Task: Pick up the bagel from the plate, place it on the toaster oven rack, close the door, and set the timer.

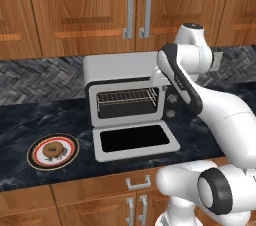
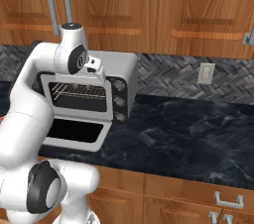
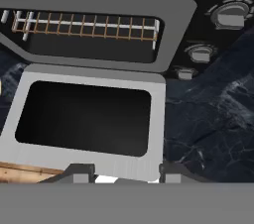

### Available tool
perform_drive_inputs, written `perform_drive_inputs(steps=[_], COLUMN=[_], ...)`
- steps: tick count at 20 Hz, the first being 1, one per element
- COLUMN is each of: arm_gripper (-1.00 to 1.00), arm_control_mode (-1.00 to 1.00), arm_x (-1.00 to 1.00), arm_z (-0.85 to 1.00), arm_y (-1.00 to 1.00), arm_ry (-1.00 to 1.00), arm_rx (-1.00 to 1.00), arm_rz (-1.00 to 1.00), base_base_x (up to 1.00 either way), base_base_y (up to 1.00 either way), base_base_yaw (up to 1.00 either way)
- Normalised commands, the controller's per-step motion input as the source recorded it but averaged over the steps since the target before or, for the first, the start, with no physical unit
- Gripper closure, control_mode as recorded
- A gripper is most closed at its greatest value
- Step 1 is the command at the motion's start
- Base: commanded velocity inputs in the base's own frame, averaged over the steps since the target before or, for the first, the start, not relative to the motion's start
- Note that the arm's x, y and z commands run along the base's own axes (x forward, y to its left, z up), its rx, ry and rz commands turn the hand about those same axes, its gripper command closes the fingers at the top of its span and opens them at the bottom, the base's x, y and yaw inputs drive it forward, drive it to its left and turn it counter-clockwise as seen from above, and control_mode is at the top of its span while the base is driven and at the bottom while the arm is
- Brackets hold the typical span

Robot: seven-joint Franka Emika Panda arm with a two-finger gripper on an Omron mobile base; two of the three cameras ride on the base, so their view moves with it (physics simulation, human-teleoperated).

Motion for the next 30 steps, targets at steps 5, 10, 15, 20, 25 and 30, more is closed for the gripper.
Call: perform_drive_inputs(steps=[5,10,15,20,25,30], arm_gripper=[-1.00,-1.00,-1.00,-1.00,-1.00,-1.00], arm_control_mode=[-1.00,-1.00,-1.00,-1.00,-1.00,-1.00], arm_x=[-0.20,-0.66,-0.48,-0.15,0.00,0.12], arm_z=[0.00,0.00,-0.02,-0.15,-0.19,-0.24], arm_y=[0.00,0.00,0.00,0.01,0.10,0.20], arm_ry=[-0.01,-0.17,-0.11,-0.08,-0.08,-0.02], arm_rx=[0.01,0.14,0.23,0.24,0.24,0.23], arm_rz=[0.00,0.00,0.00,0.00,0.00,0.00], base_base_x=[0.00,0.00,0.00,0.00,0.00,0.00], base_base_y=[0.00,0.00,0.00,0.00,0.00,0.00], base_base_yaw=[0.00,0.00,0.00,0.00,0.00,0.00])
